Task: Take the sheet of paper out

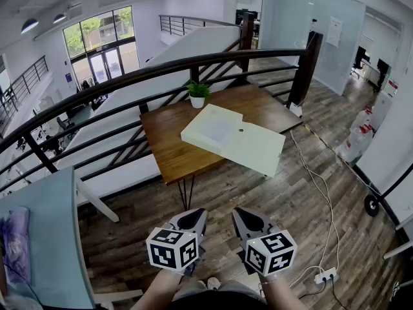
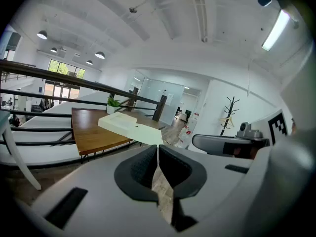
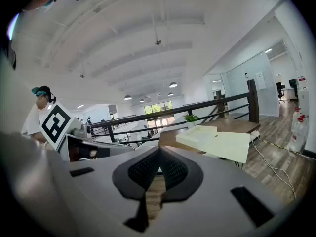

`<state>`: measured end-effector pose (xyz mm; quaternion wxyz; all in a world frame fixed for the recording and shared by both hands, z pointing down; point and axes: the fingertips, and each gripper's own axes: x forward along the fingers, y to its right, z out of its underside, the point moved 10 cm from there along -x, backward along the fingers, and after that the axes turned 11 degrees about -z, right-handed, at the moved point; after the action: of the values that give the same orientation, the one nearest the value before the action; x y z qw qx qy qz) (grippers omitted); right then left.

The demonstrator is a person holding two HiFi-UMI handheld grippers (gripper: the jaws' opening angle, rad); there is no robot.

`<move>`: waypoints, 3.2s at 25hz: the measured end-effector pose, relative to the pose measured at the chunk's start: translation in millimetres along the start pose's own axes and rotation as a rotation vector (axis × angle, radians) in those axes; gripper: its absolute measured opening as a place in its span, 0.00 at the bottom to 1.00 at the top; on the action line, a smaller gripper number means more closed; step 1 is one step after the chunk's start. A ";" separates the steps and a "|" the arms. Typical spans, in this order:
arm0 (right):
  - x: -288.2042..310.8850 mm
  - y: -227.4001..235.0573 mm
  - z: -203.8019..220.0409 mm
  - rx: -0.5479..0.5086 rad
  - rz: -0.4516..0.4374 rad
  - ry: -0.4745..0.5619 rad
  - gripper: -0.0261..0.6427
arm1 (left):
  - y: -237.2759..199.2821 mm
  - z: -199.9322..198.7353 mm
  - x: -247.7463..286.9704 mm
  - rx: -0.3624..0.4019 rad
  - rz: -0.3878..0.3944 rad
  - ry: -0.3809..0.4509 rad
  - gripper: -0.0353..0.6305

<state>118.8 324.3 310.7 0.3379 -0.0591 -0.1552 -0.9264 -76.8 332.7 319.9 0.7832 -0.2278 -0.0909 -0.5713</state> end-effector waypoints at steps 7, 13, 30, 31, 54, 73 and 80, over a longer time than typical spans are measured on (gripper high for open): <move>-3.8 5.2 -1.9 0.020 0.001 0.014 0.08 | -2.7 2.1 8.1 -0.051 0.010 -0.002 0.09; -5.8 11.7 -2.4 0.017 0.015 0.012 0.08 | 1.3 -0.1 14.0 -0.033 0.014 -0.011 0.09; -13.0 42.2 11.6 0.056 -0.033 0.006 0.08 | 10.6 11.5 43.9 -0.105 0.012 -0.036 0.09; -11.3 45.4 11.3 0.056 -0.033 0.004 0.08 | 10.0 10.4 47.7 -0.103 0.013 -0.038 0.09; 155.7 172.9 -53.0 0.112 0.079 0.014 0.08 | -98.5 -106.3 230.7 -0.034 0.095 -0.074 0.09; 232.1 222.9 -69.4 0.172 0.162 -0.015 0.08 | -152.9 -137.4 322.8 -0.048 0.184 -0.177 0.09; 251.8 249.8 -76.7 0.184 0.154 -0.042 0.08 | -164.3 -145.4 346.9 -0.079 0.165 -0.184 0.09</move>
<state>86.9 -34.6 354.1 0.4086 -0.0589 -0.2413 -0.8783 -133.1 -70.4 373.3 0.8063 -0.3164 -0.1207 -0.4849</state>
